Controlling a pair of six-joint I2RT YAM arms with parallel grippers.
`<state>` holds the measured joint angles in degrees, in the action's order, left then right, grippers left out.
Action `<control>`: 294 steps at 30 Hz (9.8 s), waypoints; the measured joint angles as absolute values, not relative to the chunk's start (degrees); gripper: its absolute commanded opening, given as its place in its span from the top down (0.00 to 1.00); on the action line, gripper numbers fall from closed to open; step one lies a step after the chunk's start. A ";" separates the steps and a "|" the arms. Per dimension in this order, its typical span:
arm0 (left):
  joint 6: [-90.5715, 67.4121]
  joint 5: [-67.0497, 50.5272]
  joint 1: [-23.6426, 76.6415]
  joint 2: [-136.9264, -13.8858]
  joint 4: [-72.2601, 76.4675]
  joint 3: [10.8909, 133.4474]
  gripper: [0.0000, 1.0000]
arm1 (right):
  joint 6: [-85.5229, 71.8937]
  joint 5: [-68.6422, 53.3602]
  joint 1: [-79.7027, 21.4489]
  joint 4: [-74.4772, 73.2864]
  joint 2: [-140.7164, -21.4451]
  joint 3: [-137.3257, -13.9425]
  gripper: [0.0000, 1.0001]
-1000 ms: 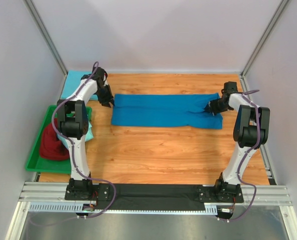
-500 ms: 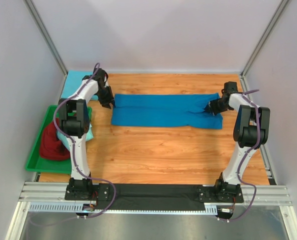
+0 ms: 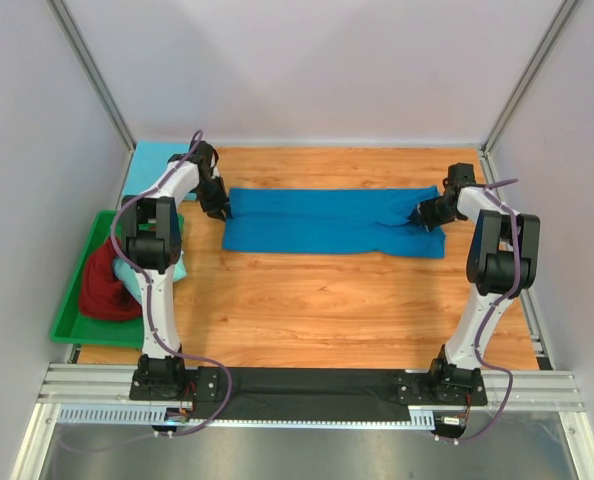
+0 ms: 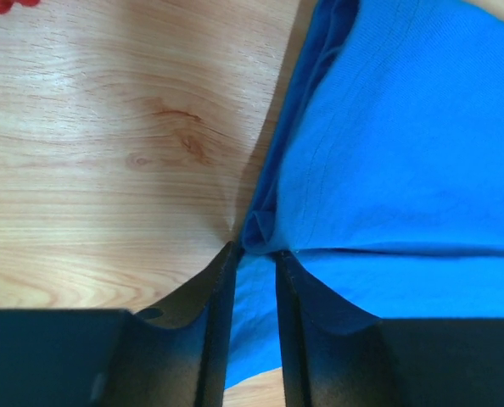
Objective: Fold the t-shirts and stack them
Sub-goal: Fold the tshirt
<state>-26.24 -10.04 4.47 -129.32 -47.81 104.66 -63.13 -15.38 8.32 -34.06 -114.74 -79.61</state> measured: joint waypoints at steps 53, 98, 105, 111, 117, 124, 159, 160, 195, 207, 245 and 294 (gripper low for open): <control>-27.99 -8.29 4.84 -122.34 -45.65 98.43 1.00 | -51.18 -17.08 6.42 -36.71 -119.72 -97.10 1.00; -27.57 -13.45 11.90 -122.67 -42.30 91.53 0.78 | -41.58 2.72 1.58 -44.01 -113.51 -81.01 0.57; -29.15 -12.86 14.52 -120.64 -43.20 88.18 0.78 | -34.41 7.42 2.61 -47.24 -120.16 -90.91 0.53; -31.59 -17.17 18.33 -112.42 -41.30 74.46 0.78 | -28.56 10.37 2.55 -52.42 -127.90 -103.81 0.51; -29.85 -19.22 25.30 -107.31 -43.53 67.40 0.70 | -26.04 12.69 2.02 -55.99 -130.15 -110.74 0.50; -25.80 -19.62 27.75 -94.48 -45.74 66.50 0.53 | -25.23 12.38 -6.11 -55.46 -122.23 -107.61 0.49; -26.81 -33.71 34.17 -110.15 -38.24 69.47 0.34 | -31.14 10.85 -8.93 -57.63 -143.22 -129.93 0.37; -26.92 -34.50 35.14 -110.04 -38.35 69.49 0.34 | -30.87 10.87 -8.91 -57.63 -143.46 -130.58 0.37; -28.25 -29.39 32.05 -93.97 -38.44 70.22 0.43 | -22.09 16.27 -14.22 -39.88 -141.58 -131.22 0.61; -28.25 -29.67 32.05 -97.45 -37.89 71.29 0.44 | -21.93 19.51 -11.27 -39.13 -142.41 -131.63 0.69; -25.96 -25.82 30.55 -116.44 -39.46 82.17 0.39 | -31.29 5.37 -4.36 -54.33 -134.26 -125.51 0.46; -32.62 -31.27 28.60 -82.85 -36.99 62.15 0.42 | -38.06 13.98 -23.97 -42.33 -127.83 -103.61 0.61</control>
